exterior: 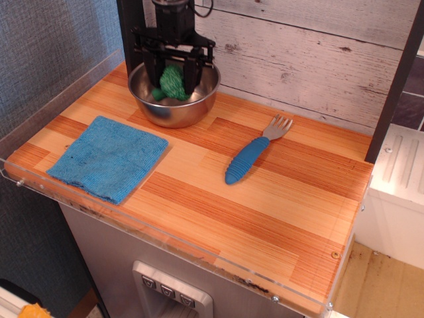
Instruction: Put the vegetable in the pot
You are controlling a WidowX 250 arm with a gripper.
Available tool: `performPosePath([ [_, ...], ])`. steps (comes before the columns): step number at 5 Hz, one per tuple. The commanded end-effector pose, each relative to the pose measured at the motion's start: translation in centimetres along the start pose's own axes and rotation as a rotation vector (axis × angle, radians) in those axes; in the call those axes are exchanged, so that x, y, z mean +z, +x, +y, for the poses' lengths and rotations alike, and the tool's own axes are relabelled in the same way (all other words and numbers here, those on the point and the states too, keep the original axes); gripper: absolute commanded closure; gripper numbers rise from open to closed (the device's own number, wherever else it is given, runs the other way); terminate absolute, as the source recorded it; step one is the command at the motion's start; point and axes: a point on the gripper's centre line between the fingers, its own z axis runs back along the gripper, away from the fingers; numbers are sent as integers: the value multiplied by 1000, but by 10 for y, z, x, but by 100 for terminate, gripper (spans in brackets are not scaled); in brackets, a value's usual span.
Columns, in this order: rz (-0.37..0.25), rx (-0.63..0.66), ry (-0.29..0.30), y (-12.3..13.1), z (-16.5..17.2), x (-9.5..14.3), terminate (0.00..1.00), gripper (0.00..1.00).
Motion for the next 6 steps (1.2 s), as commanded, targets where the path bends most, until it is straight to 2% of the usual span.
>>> performPosePath([
  [1, -116, -30, 25, 0, -16, 47, 0, 0],
  [2, -160, -37, 19, -18, -37, 82, 0, 0],
  [3, -165, -55, -63, -47, -66, 109, 0, 0],
  [4, -125, -86, -85, -66, -84, 101, 0, 0],
  [5, -94, -95, -67, -78, -89, 91, 0, 0],
  [6, -105, -133, -44, -84, -94, 85, 0, 0],
])
